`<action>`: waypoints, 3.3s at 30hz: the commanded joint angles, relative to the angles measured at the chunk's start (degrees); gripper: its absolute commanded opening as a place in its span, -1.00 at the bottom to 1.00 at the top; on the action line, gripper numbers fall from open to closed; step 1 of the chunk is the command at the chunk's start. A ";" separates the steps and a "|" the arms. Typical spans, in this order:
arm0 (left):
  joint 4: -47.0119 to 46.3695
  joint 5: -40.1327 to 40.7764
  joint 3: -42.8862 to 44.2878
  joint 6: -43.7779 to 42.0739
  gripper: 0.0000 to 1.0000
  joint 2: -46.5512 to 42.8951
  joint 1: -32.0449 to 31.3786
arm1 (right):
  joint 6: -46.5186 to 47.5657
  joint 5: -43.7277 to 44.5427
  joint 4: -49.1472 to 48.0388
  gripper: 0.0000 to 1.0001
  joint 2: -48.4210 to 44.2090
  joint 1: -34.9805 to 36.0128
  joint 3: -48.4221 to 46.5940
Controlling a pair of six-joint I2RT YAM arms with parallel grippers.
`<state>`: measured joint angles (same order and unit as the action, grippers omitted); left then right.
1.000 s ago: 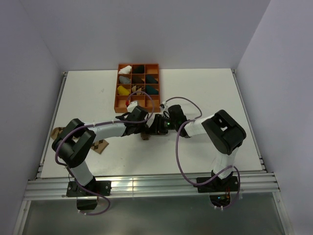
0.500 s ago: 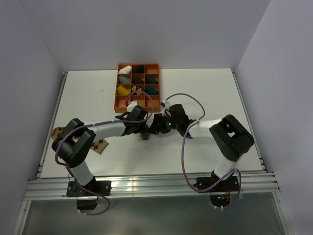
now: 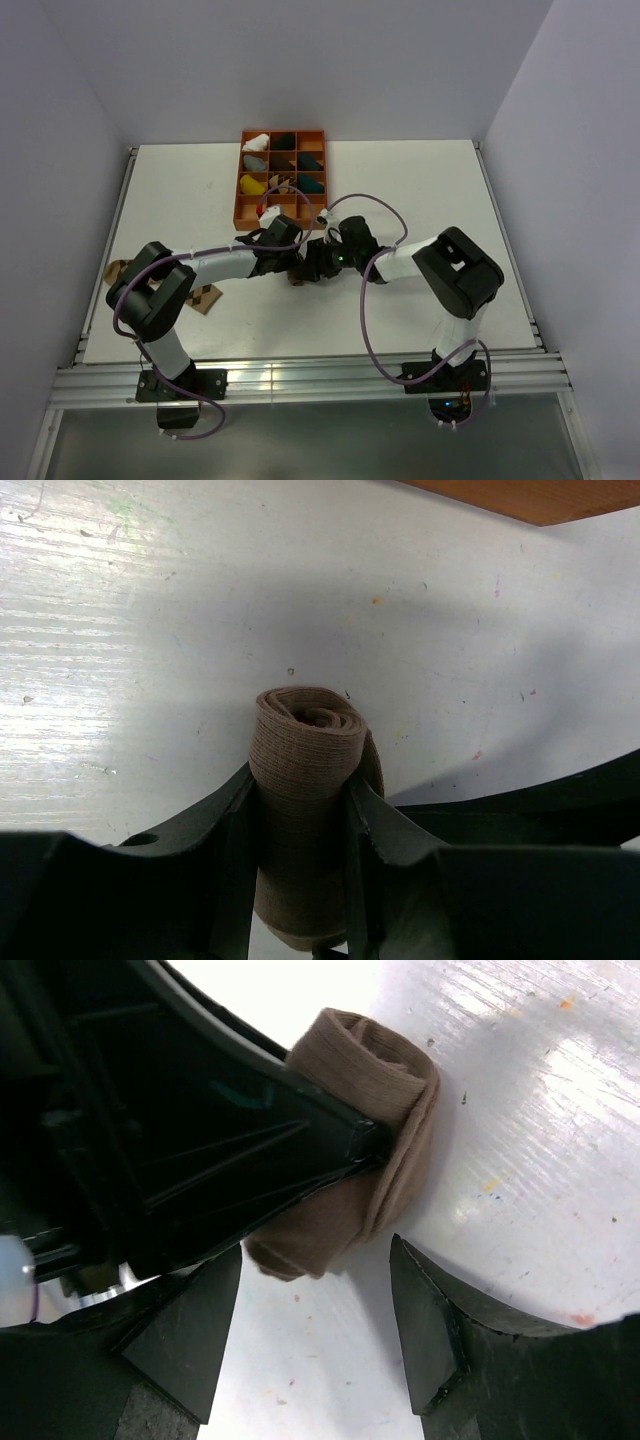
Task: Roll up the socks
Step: Roll the sock at the center of the board, then pick up the sock at the center of the board.
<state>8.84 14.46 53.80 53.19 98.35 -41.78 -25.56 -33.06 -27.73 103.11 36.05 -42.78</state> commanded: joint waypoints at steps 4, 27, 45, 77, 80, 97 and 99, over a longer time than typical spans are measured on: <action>3.11 -3.38 -0.63 -1.68 -0.61 2.73 -0.67 | 2.89 0.89 -5.76 0.37 3.41 0.60 -3.97; 1.71 -5.05 -0.72 -3.09 -0.61 2.73 -0.67 | 0.43 2.73 -12.53 -0.65 7.81 -0.63 -1.42; -6.46 -10.41 -7.21 -1.68 0.55 -8.43 4.51 | -3.09 1.33 -11.12 -1.00 10.27 -2.04 -1.16; -42.32 -36.52 -19.61 -6.43 0.46 1.14 17.87 | -4.23 -5.35 -13.23 -1.00 11.59 -3.80 -1.51; -43.12 -37.48 -19.70 -6.43 0.47 2.46 18.22 | -4.23 -5.61 -13.23 -1.00 11.68 -3.71 -1.60; -43.21 -39.33 -19.09 -6.08 0.44 5.36 18.40 | -7.31 -8.16 -17.28 -1.00 13.43 -5.91 -0.72; -42.86 -39.24 -18.73 -6.17 0.45 5.63 18.40 | -7.57 -8.69 -17.36 -1.00 13.87 -5.99 -0.89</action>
<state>-38.11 -25.10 35.31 48.75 101.75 -23.44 -33.47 -42.48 -45.45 114.85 30.70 -43.92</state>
